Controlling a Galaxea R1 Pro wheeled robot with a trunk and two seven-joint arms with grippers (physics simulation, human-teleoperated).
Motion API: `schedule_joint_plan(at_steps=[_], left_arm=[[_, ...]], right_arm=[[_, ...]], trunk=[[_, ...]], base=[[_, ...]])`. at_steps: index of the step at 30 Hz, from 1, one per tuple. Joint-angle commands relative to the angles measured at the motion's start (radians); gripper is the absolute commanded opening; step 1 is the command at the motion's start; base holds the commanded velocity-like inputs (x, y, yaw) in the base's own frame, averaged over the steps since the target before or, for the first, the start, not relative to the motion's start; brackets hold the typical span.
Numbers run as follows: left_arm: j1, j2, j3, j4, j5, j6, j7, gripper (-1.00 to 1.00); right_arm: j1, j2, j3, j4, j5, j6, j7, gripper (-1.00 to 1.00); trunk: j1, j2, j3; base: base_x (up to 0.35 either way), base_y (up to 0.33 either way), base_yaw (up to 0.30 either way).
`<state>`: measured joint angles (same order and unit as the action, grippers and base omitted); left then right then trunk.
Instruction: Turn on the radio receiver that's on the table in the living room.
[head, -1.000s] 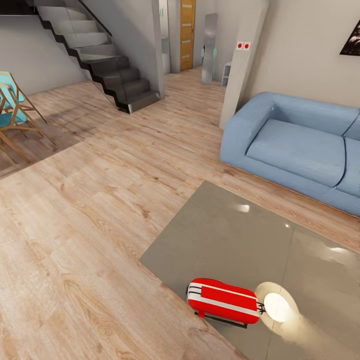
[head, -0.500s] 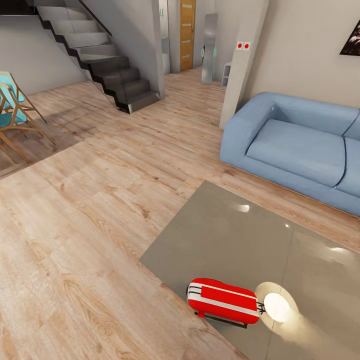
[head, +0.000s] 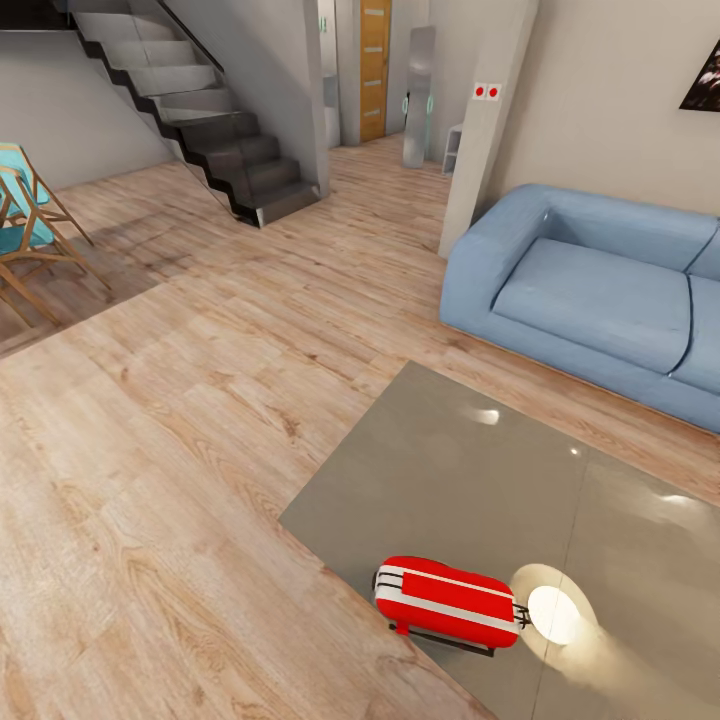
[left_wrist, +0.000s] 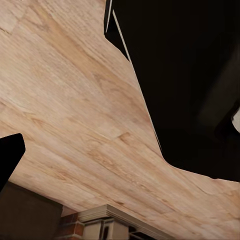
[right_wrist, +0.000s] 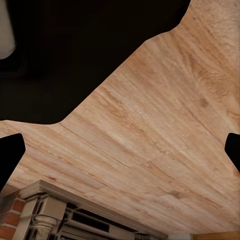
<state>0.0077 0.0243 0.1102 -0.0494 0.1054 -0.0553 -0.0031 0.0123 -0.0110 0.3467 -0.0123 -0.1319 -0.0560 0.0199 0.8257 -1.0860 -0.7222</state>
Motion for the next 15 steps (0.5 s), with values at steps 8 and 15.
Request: schedule_joint_plan(at_steps=[8,15], left_arm=[[0.000,-0.001,-0.004,0.000,-0.005,0.000,0.000,1.00],[0.000,-0.001,-0.005,0.000,-0.004,0.000,-0.001,1.00]], right_arm=[[0.000,0.000,0.000,0.000,0.000,0.001,0.000,1.00],[0.000,0.000,0.000,0.000,0.000,0.001,0.000,1.00]], trunk=[[-0.015,0.028,0.013],[-0.042,0.077,0.034]], base=[[0.000,0.000,0.000],[0.000,0.000,0.000]])
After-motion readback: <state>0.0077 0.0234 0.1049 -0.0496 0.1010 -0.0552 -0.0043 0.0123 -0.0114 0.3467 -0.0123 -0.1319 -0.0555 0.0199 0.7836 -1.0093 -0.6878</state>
